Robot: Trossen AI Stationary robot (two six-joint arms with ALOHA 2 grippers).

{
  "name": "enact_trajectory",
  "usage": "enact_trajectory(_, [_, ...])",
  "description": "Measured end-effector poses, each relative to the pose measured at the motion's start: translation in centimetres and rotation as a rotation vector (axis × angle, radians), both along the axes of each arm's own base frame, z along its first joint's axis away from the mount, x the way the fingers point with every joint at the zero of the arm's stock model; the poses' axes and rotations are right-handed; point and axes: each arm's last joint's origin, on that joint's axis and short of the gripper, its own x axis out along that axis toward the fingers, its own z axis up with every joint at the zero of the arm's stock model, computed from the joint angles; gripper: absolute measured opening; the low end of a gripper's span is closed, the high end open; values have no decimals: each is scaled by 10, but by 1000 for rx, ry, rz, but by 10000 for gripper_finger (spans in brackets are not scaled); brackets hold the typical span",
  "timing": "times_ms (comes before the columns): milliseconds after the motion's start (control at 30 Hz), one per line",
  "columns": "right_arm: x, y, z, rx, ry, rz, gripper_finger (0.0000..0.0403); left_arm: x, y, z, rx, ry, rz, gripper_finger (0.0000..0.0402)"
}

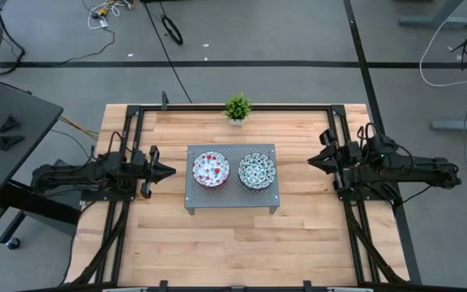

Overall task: Pick & Place Mini bowls
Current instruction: Return to Home Position

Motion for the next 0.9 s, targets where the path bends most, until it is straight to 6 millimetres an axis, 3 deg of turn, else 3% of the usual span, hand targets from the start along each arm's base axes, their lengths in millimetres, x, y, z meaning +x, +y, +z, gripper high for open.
enact_trajectory(233, [-1, 0, -25, 37, 51, 2, 29, 0, 0, 0, -1, 0, 0, 32])
enact_trajectory(400, [-2, -3, -42, 96, 108, -104, 29, 0, 0, 0, 0, 0, 0, 32])
enact_trajectory(900, [-19, -2, -44, 99, 80, -132, 29, 0, 0, 0, -1, 0, 0, 32])
